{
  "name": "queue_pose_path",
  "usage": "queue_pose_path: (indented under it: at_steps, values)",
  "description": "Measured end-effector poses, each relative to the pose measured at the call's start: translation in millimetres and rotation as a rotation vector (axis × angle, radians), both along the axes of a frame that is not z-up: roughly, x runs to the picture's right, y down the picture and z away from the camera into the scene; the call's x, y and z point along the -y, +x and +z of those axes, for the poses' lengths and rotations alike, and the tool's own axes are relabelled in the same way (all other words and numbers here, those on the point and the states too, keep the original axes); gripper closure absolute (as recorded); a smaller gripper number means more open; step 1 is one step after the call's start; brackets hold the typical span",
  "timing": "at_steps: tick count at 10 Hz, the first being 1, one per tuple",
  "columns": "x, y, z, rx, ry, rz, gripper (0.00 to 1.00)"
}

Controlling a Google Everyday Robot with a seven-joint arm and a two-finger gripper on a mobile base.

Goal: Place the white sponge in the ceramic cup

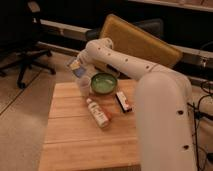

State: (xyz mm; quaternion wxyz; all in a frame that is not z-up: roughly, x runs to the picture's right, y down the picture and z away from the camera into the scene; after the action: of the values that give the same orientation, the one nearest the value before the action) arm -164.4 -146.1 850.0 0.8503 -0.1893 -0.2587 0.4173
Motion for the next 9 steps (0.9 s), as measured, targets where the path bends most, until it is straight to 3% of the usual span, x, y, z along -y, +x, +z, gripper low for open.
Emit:
queue_pose_path:
  at_steps: [2, 4, 6, 9]
  values:
    - [-18, -10, 6.1, 0.08, 0.012, -0.064, 1.0]
    - [-35, -20, 14.0, 0.106, 0.009, -0.149, 1.0]
    - [-36, -16, 20.6, 0.105, 0.003, -0.174, 1.0]
    - [-31, -8, 26.5, 0.105, -0.006, -0.165, 1.0]
